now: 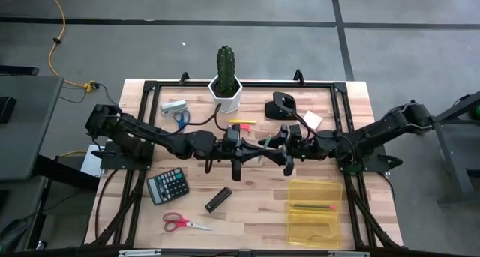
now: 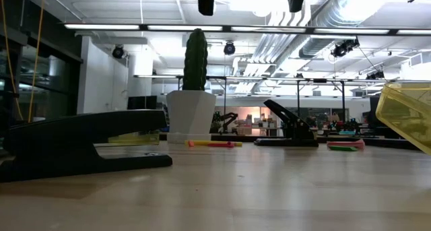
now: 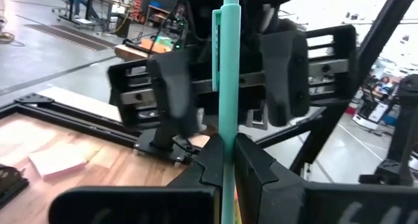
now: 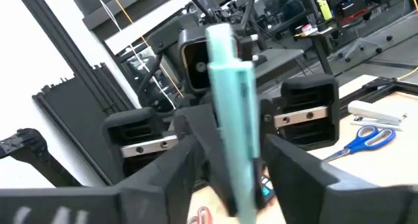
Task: Pack school essentials
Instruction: Put the light blue pen on the yellow supply box, then put the red scissors on the yellow supply box
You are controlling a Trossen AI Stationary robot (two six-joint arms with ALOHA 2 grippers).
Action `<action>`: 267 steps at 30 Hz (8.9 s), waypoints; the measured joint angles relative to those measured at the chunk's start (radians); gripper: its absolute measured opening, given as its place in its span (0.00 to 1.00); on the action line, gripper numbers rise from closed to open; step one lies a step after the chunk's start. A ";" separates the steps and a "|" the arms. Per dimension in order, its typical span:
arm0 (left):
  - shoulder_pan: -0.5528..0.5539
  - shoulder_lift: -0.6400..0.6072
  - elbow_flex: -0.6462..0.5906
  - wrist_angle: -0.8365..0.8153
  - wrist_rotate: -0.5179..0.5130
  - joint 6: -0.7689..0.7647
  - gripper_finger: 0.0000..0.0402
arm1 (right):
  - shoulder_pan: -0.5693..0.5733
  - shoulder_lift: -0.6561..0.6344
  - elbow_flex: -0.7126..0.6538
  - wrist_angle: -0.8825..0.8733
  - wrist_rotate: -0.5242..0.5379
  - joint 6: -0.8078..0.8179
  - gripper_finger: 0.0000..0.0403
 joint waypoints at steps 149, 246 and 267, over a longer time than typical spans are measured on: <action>-0.067 -0.868 -0.332 -0.493 -0.191 0.166 0.35 | -0.130 -0.010 0.372 -0.857 -0.108 -0.342 0.42; -0.756 -0.032 -0.277 -1.072 0.197 -0.629 0.35 | -0.204 -0.009 0.085 -0.340 -0.197 -0.359 0.42; -0.727 -0.223 -0.278 -1.123 0.241 -0.675 0.05 | -0.204 -0.009 0.085 -0.343 -0.197 -0.360 0.42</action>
